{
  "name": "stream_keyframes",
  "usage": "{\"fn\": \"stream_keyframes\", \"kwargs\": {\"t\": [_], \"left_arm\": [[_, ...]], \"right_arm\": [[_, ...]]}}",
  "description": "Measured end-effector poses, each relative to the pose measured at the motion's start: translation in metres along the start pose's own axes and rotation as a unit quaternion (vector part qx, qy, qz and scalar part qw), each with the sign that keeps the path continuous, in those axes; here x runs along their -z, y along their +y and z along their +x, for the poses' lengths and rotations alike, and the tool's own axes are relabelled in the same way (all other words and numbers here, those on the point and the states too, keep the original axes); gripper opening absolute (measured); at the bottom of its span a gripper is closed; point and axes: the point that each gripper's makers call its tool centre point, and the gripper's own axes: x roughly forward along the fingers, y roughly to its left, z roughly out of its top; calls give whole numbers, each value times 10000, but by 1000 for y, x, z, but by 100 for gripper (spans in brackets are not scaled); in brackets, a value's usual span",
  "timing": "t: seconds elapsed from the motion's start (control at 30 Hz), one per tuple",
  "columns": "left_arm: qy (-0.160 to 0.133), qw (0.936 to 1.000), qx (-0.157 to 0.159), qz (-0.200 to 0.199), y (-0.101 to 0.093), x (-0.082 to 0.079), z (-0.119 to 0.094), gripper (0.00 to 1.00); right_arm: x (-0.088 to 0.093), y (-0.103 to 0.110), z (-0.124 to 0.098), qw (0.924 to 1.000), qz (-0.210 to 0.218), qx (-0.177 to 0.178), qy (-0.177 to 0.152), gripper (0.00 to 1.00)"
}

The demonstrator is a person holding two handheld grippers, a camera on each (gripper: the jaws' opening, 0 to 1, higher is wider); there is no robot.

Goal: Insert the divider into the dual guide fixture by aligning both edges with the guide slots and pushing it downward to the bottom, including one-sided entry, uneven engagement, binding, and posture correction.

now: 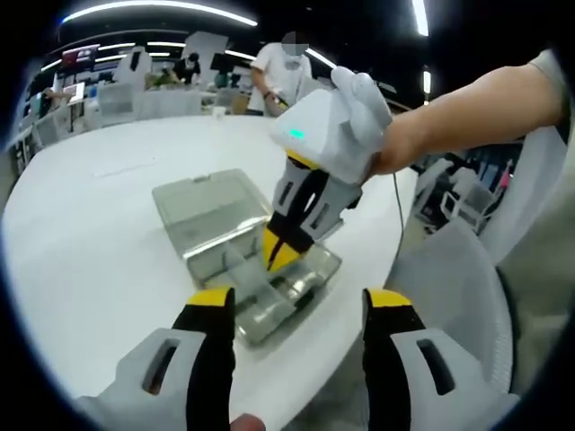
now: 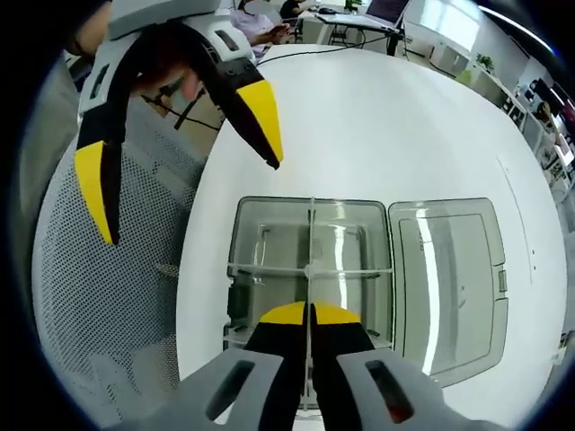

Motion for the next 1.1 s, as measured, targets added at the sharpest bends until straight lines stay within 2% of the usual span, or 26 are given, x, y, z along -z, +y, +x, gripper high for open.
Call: {"fn": "stream_keyframes", "kwargs": {"t": [0.4,0.47,0.63,0.7,0.77,0.83,0.9,1.0,1.1], "left_arm": [[-27,10000,-19,-2,-2,2,-5,53],[-25,10000,-16,12,-3,2,-5,53],[-9,10000,-40,51,-2,2,-9,54],[8,10000,-54,72,-1,3,-11,54],[14,10000,-62,61,-1,4,-13,55],[26,10000,-67,54,-1,6,-15,55],[30,10000,-67,41,-2,7,-16,55],[20,10000,-72,33,-3,8,-19,55],[22,10000,-81,47,-3,8,-21,55]], "right_arm": [[2,0,5,9998,-88,80,139,0],[3,0,6,9999,65,78,103,0],[6,0,4,9999,28,103,7,0],[8,1,0,9999,59,143,-28,7],[6,-1,-4,9985,426,240,-229,11],[6,-4,-11,9978,457,330,-356,16],[7,-1,-17,9961,662,327,-491,20],[9,1,-25,9940,795,417,-624,22],[8,3,-33,9867,1179,533,-985,25]]}}
